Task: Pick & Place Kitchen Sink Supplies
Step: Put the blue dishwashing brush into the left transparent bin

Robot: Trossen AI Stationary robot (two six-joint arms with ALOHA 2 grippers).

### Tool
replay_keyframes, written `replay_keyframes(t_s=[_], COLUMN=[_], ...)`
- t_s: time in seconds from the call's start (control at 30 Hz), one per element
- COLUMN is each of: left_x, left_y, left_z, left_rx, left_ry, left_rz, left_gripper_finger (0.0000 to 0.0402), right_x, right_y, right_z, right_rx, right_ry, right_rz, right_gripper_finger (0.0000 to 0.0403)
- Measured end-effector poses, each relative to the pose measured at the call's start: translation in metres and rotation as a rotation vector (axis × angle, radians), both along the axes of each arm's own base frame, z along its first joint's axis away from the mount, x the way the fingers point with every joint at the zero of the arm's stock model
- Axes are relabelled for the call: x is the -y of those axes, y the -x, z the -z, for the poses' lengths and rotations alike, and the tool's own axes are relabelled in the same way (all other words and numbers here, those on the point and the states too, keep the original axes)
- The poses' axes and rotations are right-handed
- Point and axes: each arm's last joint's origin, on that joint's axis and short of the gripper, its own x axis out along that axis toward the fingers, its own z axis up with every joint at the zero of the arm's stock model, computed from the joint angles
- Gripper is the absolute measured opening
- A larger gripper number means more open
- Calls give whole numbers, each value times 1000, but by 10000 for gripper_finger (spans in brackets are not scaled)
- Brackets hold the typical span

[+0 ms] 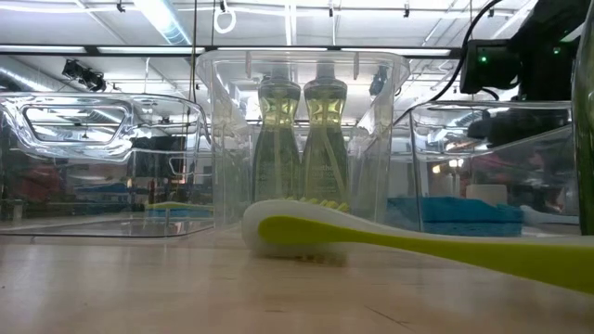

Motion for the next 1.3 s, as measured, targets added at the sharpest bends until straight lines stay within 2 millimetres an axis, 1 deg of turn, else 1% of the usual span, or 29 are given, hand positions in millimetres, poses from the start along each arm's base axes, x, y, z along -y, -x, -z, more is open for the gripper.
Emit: replay_keyframes(t_s=[0.1, 0.23, 0.53, 0.77, 0.97, 1.2, 1.3], left_x=[0, 0, 0, 0, 0, 0, 0], left_y=[0, 0, 0, 0, 0, 0, 0], left_z=[0, 0, 0, 0, 0, 0, 0], left_rx=[0, 0, 0, 0, 0, -1, 0], left_ry=[0, 0, 0, 0, 0, 0, 0], left_rz=[0, 0, 0, 0, 0, 0, 0], left_gripper_finger=[18, 18, 18, 18, 18, 18, 18], right_x=[-3, -4, -4, -6, -6, -6, -6], right_y=[-1, -1, -1, 4, 7, 7, 8], right_z=[0, 0, 0, 18, 24, 34, 36], right_rx=[7, 0, 8, -1, -13, 24, 16], right_ry=[-24, 5, 3, -28, -12, -3, 6], right_rz=[-34, -94, -28, -6, 22, 30, 32], right_gripper_finger=[235, 235, 235, 235, 235, 235, 235])
